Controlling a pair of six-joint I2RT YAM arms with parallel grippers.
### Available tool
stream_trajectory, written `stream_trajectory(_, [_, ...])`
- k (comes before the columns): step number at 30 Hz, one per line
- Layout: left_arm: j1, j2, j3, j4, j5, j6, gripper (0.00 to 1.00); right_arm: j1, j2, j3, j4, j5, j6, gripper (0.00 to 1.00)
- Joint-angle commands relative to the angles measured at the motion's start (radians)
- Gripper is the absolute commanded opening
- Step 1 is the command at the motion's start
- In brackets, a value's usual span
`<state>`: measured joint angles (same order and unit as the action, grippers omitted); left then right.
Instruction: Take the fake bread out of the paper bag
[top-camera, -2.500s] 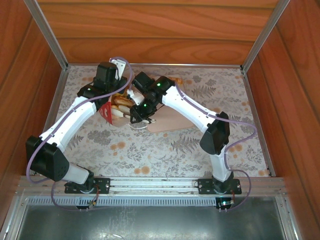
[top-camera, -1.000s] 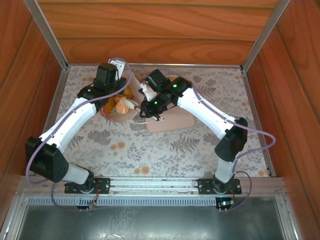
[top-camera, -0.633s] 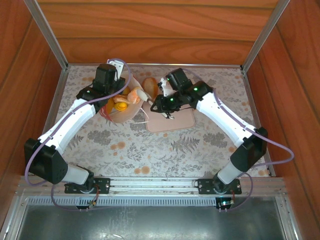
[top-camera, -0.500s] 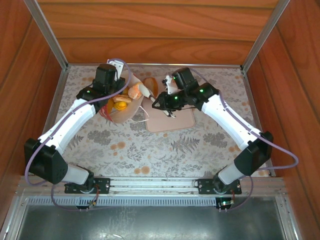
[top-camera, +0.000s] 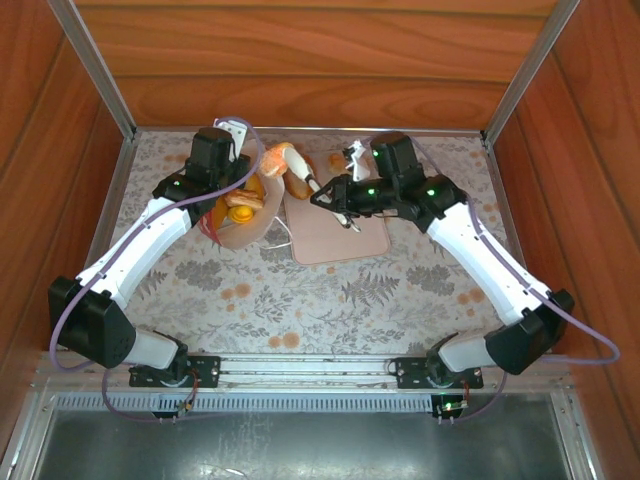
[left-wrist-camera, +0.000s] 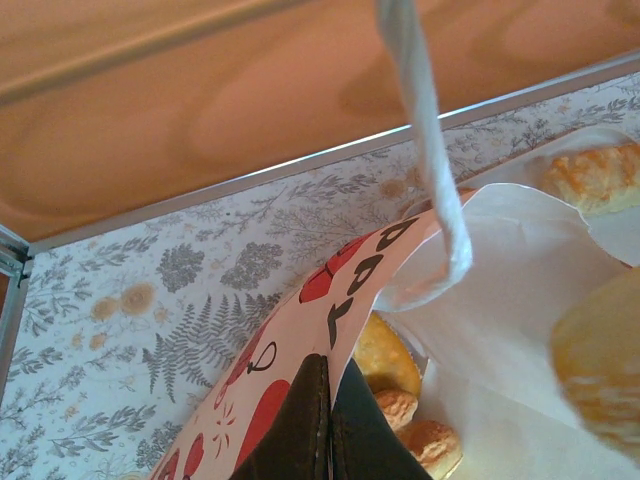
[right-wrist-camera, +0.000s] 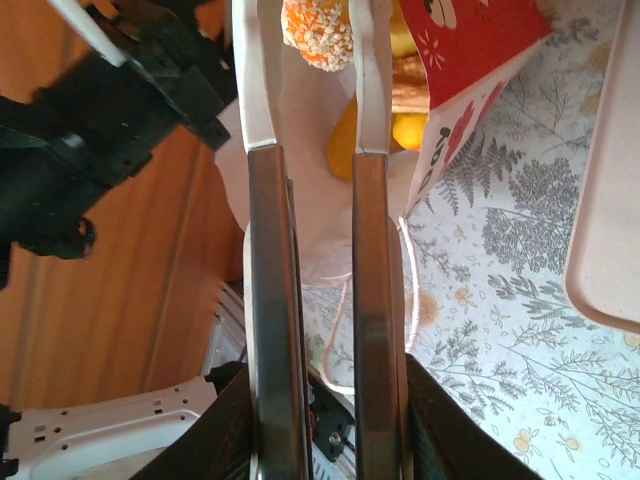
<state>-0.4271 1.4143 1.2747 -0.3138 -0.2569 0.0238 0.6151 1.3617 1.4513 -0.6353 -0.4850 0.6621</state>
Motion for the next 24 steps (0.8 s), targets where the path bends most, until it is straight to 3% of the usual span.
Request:
stream_trajectory(1, [0.006, -0.004, -0.001, 0.029, -0.008, -0.023, 0.00, -0.016, -0.069, -0.003, 0.060, -0.023, 0.006, 0.23])
stream_trajectory(12, [0.005, -0.008, -0.003, 0.029, -0.007, -0.021, 0.00, -0.112, -0.154, -0.061, 0.082, 0.041, 0.046, 0.24])
stream_trajectory(24, [0.005, -0.008, -0.003, 0.028, -0.002, -0.013, 0.00, -0.289, -0.047, -0.347, 0.444, -0.083, 0.301, 0.27])
